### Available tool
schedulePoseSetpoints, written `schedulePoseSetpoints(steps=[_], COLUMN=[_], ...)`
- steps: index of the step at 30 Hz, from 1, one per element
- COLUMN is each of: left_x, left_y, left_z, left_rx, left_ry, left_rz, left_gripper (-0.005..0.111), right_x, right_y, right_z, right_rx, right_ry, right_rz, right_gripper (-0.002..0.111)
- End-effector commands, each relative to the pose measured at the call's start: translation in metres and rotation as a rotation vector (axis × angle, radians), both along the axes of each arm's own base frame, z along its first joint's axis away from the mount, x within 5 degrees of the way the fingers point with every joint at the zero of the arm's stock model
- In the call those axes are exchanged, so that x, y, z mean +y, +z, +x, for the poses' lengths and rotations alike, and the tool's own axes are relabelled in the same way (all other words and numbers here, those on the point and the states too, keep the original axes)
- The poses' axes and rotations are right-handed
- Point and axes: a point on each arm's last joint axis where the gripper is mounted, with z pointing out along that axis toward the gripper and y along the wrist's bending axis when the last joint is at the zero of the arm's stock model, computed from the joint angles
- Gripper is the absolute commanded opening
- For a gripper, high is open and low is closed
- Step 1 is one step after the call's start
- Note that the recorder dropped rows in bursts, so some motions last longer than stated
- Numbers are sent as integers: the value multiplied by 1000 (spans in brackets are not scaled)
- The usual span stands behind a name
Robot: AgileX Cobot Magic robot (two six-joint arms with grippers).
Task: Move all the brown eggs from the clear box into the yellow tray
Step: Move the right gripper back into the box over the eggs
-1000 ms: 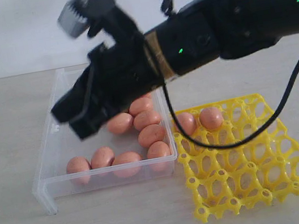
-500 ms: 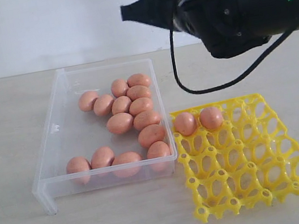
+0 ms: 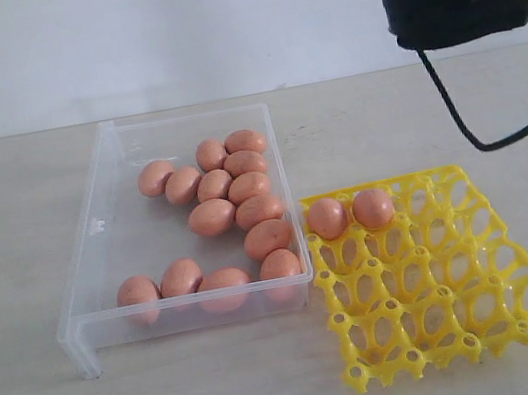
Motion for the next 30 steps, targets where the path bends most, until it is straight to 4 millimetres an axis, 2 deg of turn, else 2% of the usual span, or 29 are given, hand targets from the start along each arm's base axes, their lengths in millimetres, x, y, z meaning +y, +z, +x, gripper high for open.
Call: schedulePoseSetpoints(steps=[1,2,4,6,9,12,15,17,22,25,30], left_x=[0,0,0,0,0,0,0,0,0,0,0], left_y=[-1,-1,-1,-1,-1,-1,-1,-1,-1,-1,-1], left_z=[0,0,0,0,0,0,0,0,0,0,0], left_rx=[-2,-2,-2,-2,-2,-2,-2,-2,-2,-2,-2], left_ry=[7,7,7,7,7,7,7,7,7,7,7], left_rz=[-11,-11,-11,-11,-11,-11,-11,-11,-11,-11,-11], left_gripper=[4,4,4,4,4,4,4,4,4,4,4], right_x=[-2,8,28,45,61,72,89,103,125,131,140], right_y=[-46,-53,-53,-40,-12,-9,-37,-55,-73,-77,-81], right_z=[-31,-41,-53,-55,-45,-29,-11,-1,17,22,40], right_rx=[675,807,924,880,716,735,986,1131,1154,1104,914], right_ry=[-22,36,190,338,450,469,531,640,831,991,1025], right_rz=[243,340,508,673,855,850,697,622,625,527,528], right_gripper=[0,0,0,0,0,0,0,0,1,15,56])
